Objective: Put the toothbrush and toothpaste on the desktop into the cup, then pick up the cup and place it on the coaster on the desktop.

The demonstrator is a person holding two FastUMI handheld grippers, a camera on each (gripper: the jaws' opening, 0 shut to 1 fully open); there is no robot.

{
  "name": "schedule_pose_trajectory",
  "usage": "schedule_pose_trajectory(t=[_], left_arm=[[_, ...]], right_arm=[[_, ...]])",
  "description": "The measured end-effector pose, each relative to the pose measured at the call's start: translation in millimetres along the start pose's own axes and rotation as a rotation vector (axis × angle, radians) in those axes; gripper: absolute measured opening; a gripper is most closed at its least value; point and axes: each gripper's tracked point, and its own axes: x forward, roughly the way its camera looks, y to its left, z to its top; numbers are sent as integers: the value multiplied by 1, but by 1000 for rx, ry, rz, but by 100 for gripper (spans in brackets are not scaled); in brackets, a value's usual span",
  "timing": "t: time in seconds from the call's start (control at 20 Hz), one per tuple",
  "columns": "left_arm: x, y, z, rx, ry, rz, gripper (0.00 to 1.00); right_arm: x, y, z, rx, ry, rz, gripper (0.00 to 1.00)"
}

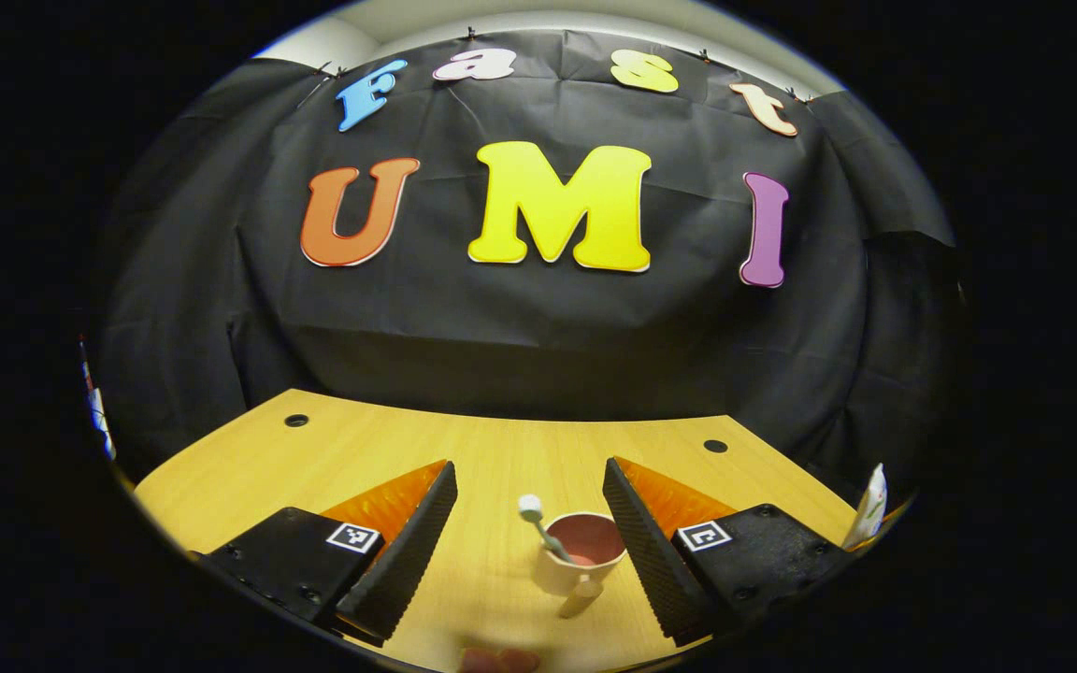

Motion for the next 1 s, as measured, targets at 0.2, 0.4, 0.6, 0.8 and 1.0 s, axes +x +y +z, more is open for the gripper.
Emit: schedule_pose_trajectory(t=[0.2, 0.4, 0.6, 0.8, 1.0], left_arm=[[-39, 27, 5, 15, 11, 48, 99], [-64, 53, 9, 9, 23, 100, 99], [-82, 71, 13, -4, 23, 141, 99], [-89, 88, 12, 4, 26, 168, 99], [-91, 97, 11, -3, 40, 181, 99]], right_arm=[[34, 37, 38, -46, -56, 59, 13], [63, 74, 87, -53, -163, 117, 13], [95, 102, 125, -46, -251, 147, 13], [122, 117, 145, -50, -312, 160, 13], [155, 123, 149, -84, -331, 142, 13]])
